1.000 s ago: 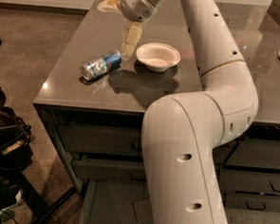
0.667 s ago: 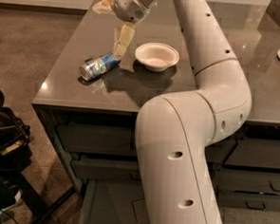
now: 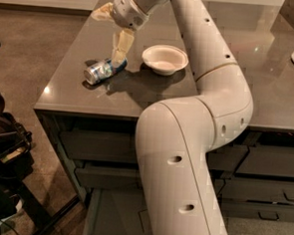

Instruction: Place redbull can into bottom drawer

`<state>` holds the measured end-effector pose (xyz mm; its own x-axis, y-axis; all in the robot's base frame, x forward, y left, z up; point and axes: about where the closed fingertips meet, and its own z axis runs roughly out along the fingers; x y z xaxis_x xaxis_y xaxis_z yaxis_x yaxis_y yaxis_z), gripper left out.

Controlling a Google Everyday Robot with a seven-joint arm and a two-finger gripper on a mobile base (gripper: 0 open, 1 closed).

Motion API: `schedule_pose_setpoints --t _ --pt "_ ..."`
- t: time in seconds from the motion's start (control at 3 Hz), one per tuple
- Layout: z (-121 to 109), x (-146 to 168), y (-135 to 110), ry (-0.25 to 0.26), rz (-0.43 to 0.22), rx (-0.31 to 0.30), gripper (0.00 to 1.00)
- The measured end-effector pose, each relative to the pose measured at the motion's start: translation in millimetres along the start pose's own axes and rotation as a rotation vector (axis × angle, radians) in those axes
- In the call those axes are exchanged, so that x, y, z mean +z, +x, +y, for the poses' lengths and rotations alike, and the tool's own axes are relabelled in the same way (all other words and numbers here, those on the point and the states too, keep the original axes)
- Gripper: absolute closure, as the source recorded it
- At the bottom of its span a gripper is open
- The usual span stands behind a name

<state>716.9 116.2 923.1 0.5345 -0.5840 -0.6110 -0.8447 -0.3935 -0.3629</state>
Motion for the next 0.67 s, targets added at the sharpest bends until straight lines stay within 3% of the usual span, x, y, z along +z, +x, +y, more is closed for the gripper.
schedule_pose_setpoints --t 0.67 --pt "7.9 27.6 7.4 -0.070 -0.016 0.054 0.00"
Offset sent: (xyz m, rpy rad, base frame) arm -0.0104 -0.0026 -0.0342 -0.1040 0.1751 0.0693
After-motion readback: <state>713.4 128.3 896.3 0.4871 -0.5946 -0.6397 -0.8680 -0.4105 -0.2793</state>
